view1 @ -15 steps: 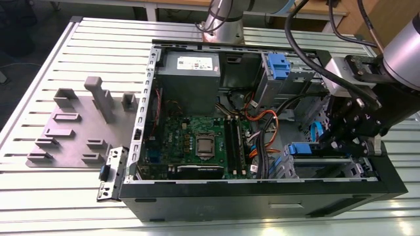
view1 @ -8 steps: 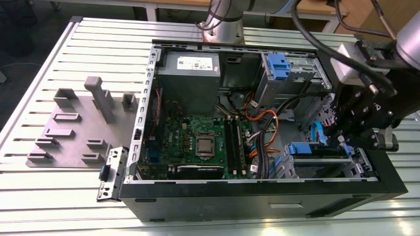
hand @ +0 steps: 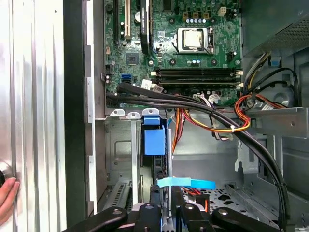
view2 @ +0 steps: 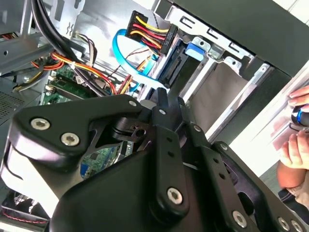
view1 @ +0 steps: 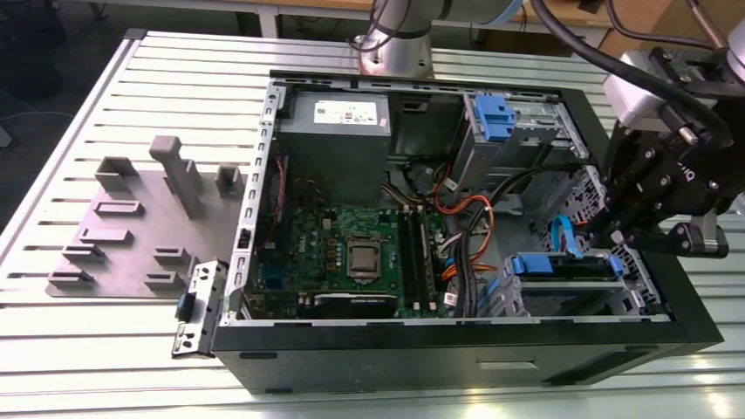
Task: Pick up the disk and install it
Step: 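Insert the first disk wire, then insert the second disk wire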
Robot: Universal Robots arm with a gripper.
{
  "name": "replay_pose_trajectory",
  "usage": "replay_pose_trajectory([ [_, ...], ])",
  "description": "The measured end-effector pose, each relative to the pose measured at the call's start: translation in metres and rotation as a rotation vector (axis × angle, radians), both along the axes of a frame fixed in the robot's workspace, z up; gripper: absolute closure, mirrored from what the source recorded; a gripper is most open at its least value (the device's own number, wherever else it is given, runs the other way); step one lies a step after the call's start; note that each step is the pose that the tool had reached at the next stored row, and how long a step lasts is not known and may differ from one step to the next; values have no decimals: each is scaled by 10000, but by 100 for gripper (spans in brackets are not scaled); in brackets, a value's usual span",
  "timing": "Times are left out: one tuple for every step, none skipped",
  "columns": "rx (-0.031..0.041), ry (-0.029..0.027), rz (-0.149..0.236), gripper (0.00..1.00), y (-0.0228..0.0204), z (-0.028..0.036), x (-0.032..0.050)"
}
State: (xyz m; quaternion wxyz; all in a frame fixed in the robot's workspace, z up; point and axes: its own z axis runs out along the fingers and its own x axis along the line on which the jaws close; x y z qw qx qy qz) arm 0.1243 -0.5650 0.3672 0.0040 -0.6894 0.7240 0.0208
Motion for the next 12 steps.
replay_pose_trajectory([
  [2,0,-1,76,0,-1,15],
  [1,0,-1,76,0,-1,32],
  [2,0,-1,76,0,-2,45],
  [2,-1,-1,76,1,-1,54],
  [2,0,-1,76,1,-2,55],
  [2,0,-2,76,1,-2,55],
  [2,0,-2,76,0,-2,63],
  [1,0,-1,76,0,-1,70],
  [2,0,-1,76,0,-2,70],
  [2,0,-1,76,0,-2,70],
  [2,0,-1,76,0,-2,70],
  [2,0,-1,76,0,-2,71],
])
